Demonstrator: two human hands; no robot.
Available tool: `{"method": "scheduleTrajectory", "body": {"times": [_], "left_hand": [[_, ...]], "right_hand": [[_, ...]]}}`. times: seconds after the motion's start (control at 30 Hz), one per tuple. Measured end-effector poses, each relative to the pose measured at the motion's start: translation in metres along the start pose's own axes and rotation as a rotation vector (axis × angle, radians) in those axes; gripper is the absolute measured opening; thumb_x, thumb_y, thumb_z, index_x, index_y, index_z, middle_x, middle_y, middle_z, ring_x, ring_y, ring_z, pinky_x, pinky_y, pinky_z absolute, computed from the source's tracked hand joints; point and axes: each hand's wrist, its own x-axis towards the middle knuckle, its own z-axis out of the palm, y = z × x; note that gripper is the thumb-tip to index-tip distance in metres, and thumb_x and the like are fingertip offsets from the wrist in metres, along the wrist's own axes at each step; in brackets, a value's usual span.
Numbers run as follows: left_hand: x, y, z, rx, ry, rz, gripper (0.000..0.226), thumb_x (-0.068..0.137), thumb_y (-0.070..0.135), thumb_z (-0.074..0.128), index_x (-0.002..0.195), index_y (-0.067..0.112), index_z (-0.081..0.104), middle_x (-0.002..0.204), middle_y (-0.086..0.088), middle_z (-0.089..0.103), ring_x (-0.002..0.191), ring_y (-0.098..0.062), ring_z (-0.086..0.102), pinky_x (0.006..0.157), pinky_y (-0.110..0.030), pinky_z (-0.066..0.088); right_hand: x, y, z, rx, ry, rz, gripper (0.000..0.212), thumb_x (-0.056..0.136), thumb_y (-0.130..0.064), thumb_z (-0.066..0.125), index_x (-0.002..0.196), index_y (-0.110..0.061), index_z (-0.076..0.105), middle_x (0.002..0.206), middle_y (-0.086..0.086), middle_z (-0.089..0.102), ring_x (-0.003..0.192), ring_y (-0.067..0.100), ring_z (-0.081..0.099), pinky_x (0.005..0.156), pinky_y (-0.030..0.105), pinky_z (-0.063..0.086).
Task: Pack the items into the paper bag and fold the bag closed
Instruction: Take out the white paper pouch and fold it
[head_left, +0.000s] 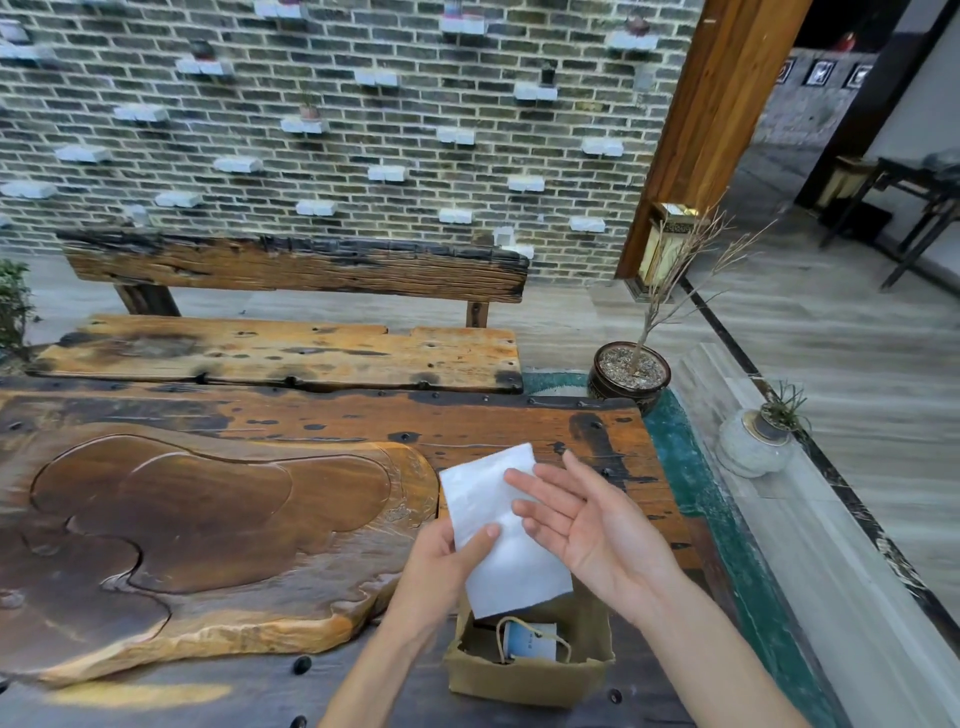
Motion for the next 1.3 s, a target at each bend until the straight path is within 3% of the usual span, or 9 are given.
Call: {"method": "scheduleTrajectory", "body": {"times": [0.13,0.27,0.37,0.5,0.63,0.77,1.07,1.2,1.3], "left_hand": [[-0.001,0.004,-0.003,-0.016,-0.003,-0.015,0.014,0.092,0.011,0.061,0.1,0.012,0.072,0.091,-0.002,0.079,0.08,-0.017,0.075,0.058,-0.027,0.056],[0.001,0.009,-0.009,0.009,-0.02,-0.001,0.013,0.092,0.01,0.061,0.1,0.013,0.071,0.093,-0.004,0.079,0.086,-0.021,0.075,0.06,-0.028,0.058],[0.005,0.011,-0.011,0.023,-0.038,0.027,0.015,0.09,0.012,0.063,0.102,0.01,0.072,0.101,-0.01,0.077,0.095,-0.028,0.073,0.073,-0.036,0.058],[0.008,0.013,-0.013,0.017,-0.12,0.032,0.024,0.087,0.02,0.069,0.108,0.009,0.072,0.109,-0.015,0.075,0.101,-0.033,0.071,0.087,-0.044,0.055],[0.01,0.014,-0.013,0.036,-0.179,0.017,0.031,0.086,0.022,0.069,0.115,0.01,0.069,0.115,-0.015,0.073,0.107,-0.036,0.068,0.097,-0.054,0.052],[0.012,0.017,-0.014,0.058,-0.161,0.04,0.032,0.082,0.022,0.072,0.111,0.008,0.07,0.111,-0.017,0.073,0.104,-0.038,0.068,0.096,-0.058,0.051],[0.012,0.02,-0.02,0.068,-0.128,0.1,0.03,0.087,-0.001,0.065,0.116,0.004,0.066,0.112,-0.014,0.074,0.104,-0.032,0.07,0.091,-0.047,0.056],[0.009,0.021,-0.023,0.073,-0.093,0.124,0.021,0.088,-0.003,0.063,0.109,0.0,0.067,0.104,-0.014,0.076,0.093,-0.025,0.072,0.076,-0.031,0.058],[0.008,0.024,-0.024,0.064,-0.074,0.142,0.017,0.088,-0.003,0.063,0.104,-0.001,0.068,0.099,-0.016,0.076,0.086,-0.021,0.073,0.069,-0.026,0.057]], "right_hand": [[0.001,-0.007,-0.013,-0.044,0.075,-0.142,0.034,0.093,-0.032,0.061,0.108,-0.002,0.064,0.109,0.022,0.073,0.074,0.026,0.07,0.064,0.031,0.059],[0.004,-0.001,-0.033,-0.444,0.242,-0.247,0.042,0.074,-0.042,0.074,0.099,-0.008,0.07,0.099,0.014,0.071,0.084,0.023,0.064,0.076,0.037,0.053],[0.005,0.01,-0.039,-0.592,0.142,-0.052,0.06,0.069,-0.048,0.078,0.114,-0.009,0.07,0.109,0.011,0.075,0.099,0.026,0.071,0.084,0.039,0.057],[0.004,0.021,-0.032,-0.589,-0.012,0.121,0.047,0.079,-0.037,0.074,0.114,-0.007,0.072,0.111,0.012,0.076,0.105,0.025,0.071,0.088,0.039,0.056],[0.009,0.026,-0.024,-0.638,0.021,0.03,0.04,0.081,-0.034,0.078,0.114,-0.012,0.072,0.109,0.009,0.077,0.105,0.028,0.071,0.096,0.048,0.052],[0.011,0.028,-0.018,-0.69,0.075,-0.091,0.029,0.083,-0.028,0.077,0.111,-0.02,0.073,0.103,0.002,0.078,0.096,0.022,0.075,0.081,0.038,0.059],[0.01,0.027,-0.022,-0.706,0.13,-0.202,0.024,0.085,-0.023,0.076,0.109,-0.02,0.074,0.1,-0.001,0.079,0.093,0.02,0.075,0.079,0.038,0.062],[0.006,0.023,-0.023,-0.703,0.102,-0.226,0.023,0.087,-0.019,0.073,0.11,-0.021,0.073,0.1,-0.002,0.079,0.092,0.015,0.076,0.07,0.026,0.059],[0.005,0.02,-0.026,-0.73,0.106,-0.228,0.021,0.089,-0.017,0.071,0.109,-0.02,0.074,0.099,-0.001,0.08,0.092,0.017,0.076,0.072,0.031,0.06]]}}
